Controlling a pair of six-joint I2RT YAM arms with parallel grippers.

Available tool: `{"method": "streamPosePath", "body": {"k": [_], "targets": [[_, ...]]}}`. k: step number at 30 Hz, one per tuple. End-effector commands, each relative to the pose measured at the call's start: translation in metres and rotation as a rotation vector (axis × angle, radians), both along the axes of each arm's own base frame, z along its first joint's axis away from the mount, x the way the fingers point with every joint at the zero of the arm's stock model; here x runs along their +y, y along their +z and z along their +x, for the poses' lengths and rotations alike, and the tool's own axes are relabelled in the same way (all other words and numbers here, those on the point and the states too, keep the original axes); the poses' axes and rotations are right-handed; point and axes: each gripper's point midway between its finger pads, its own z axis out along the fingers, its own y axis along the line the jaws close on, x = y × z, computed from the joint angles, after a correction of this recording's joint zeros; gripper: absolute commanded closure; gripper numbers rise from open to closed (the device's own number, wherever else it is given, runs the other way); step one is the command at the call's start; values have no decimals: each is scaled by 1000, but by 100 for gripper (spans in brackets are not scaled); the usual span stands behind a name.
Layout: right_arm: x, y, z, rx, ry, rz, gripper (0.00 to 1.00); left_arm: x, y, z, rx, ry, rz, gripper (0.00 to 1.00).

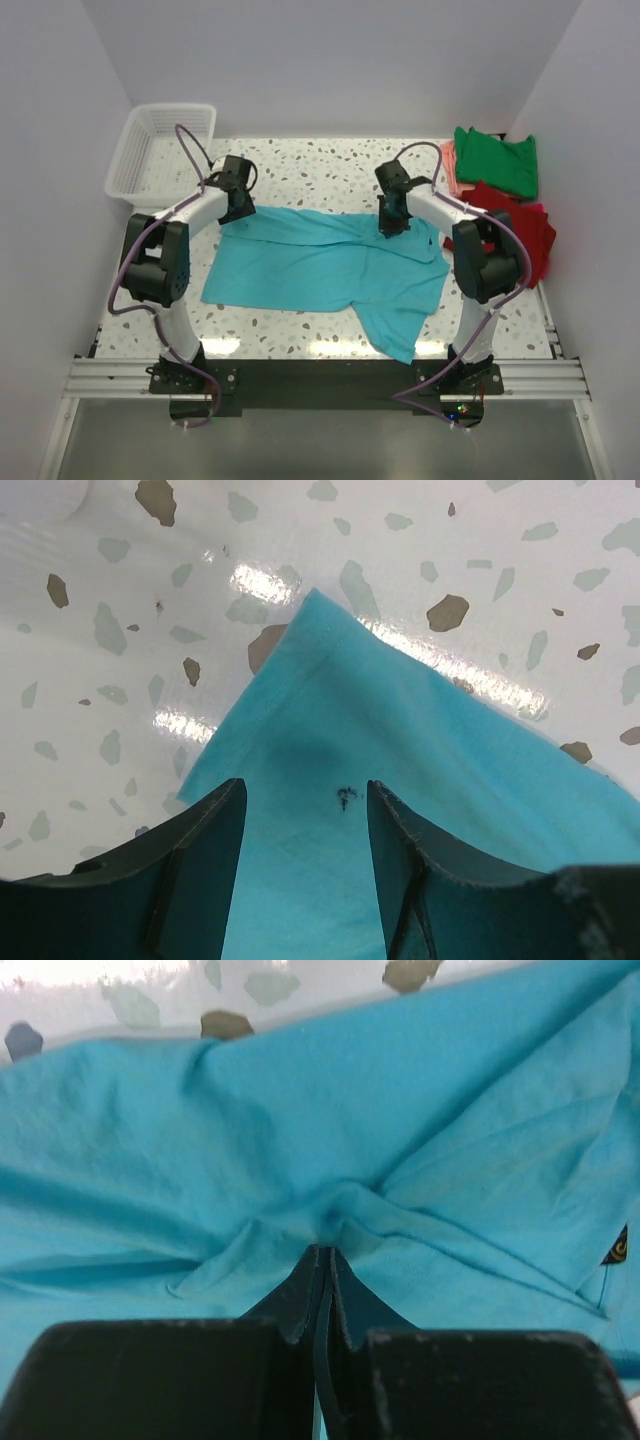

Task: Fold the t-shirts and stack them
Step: Fold the tshirt

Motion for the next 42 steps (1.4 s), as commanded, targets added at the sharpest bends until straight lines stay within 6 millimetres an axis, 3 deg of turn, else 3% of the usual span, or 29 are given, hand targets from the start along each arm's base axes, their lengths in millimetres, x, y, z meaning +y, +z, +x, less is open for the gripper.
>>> {"method": "streamPosePath", "body": {"k": [1,7,11,14,17,25,27,34,42], "targets": [[3,36,-19,-64,2,14,100,-1,24,4,-78,-6,-17,43],[10,48,-53,-69,24,19,100,-4,22,-1,-77,-5,-37,43],[11,49,-61,-88,28,28,100,-6,20,-2,-75,-13,-34,43],[10,47,-48,-107,31,-3,73,-7,22,-2,-78,-15,-34,43],[15,42,-29,-122,37,-28,63,-7,23,-2,-77,-18,-32,43],[24,24,12,-142,56,-82,63,-6,30,0,-90,-19,-27,43],[24,29,21,-157,59,-96,63,-6,29,1,-89,-18,-24,43],[19,42,34,-194,55,-126,63,-5,27,3,-83,-18,-18,43],[6,27,36,-149,30,-134,63,-7,25,9,-79,-23,-16,43]]}}
